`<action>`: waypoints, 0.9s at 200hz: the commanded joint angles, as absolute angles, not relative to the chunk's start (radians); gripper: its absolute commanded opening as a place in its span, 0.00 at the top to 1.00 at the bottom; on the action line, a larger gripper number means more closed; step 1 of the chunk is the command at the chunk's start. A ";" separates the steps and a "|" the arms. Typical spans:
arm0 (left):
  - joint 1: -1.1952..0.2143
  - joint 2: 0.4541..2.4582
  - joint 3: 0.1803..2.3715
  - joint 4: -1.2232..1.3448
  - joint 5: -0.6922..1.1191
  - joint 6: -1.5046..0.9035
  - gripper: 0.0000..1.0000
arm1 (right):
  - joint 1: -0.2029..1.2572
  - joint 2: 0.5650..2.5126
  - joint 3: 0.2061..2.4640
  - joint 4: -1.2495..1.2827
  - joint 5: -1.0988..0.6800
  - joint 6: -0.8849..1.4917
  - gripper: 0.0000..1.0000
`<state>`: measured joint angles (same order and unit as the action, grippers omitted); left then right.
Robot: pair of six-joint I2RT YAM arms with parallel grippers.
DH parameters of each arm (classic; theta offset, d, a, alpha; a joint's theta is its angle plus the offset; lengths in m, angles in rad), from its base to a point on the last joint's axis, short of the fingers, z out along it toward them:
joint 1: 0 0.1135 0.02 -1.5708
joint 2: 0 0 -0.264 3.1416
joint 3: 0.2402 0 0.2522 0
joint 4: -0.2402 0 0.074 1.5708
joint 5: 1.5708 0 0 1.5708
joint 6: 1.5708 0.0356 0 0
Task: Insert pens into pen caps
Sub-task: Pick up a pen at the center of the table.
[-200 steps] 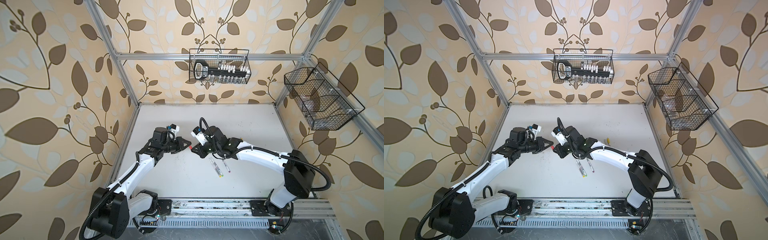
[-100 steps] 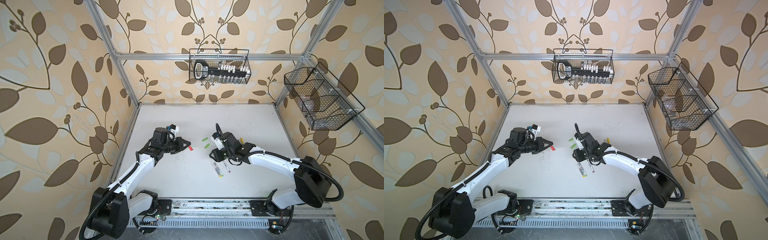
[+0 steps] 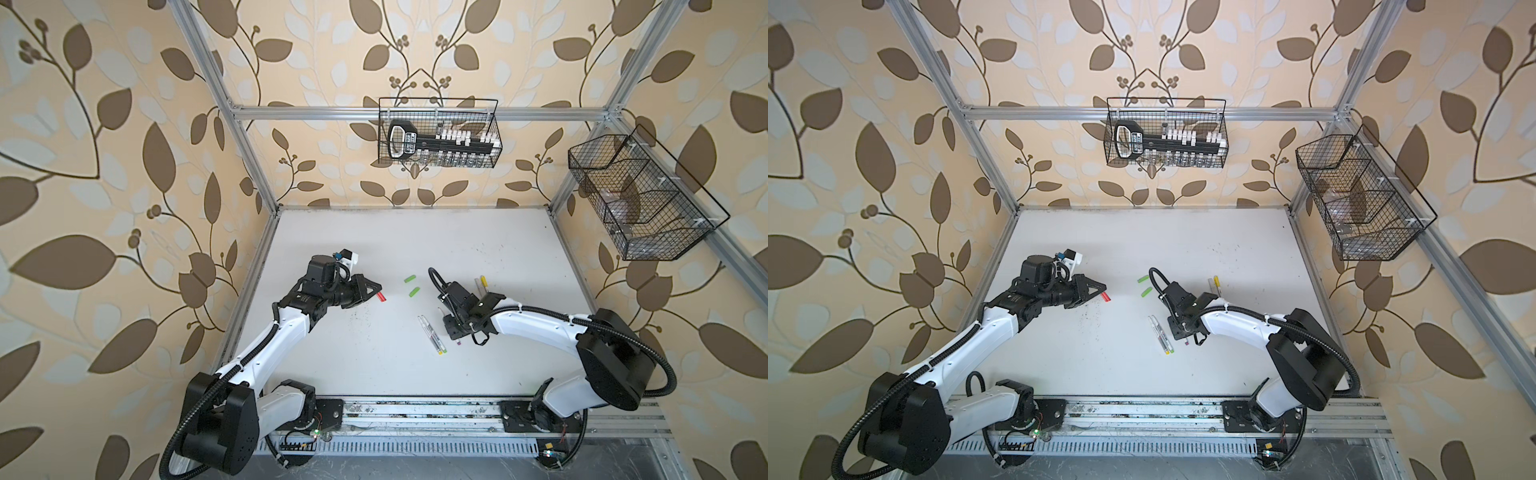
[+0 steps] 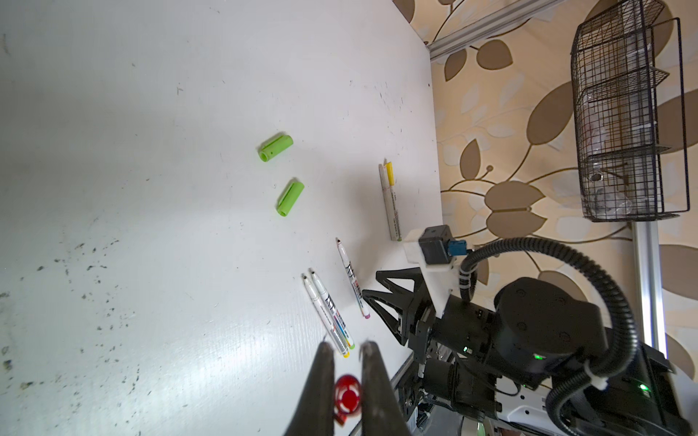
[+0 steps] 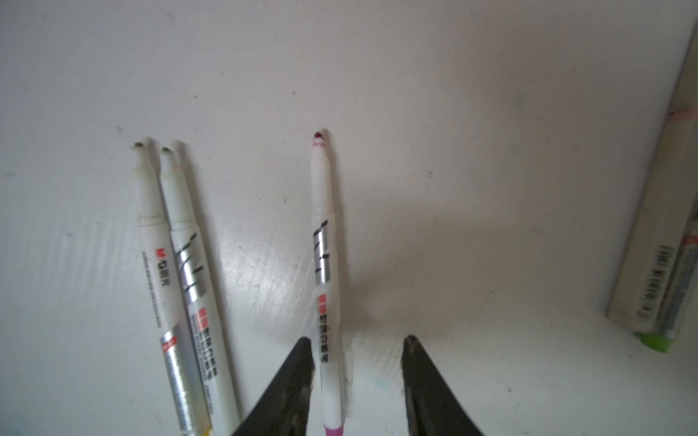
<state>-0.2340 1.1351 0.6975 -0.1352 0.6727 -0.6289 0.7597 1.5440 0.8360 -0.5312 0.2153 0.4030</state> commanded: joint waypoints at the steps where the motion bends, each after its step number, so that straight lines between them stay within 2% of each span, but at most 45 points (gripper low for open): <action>1: -0.225 1.123 0.695 -0.124 0.680 -0.610 1.00 | 0.777 1.583 0.848 -0.555 0.252 0.406 0.62; 180: -0.225 1.127 0.698 -0.135 0.681 -0.599 1.00 | 0.727 1.718 0.868 -0.416 0.086 0.368 0.84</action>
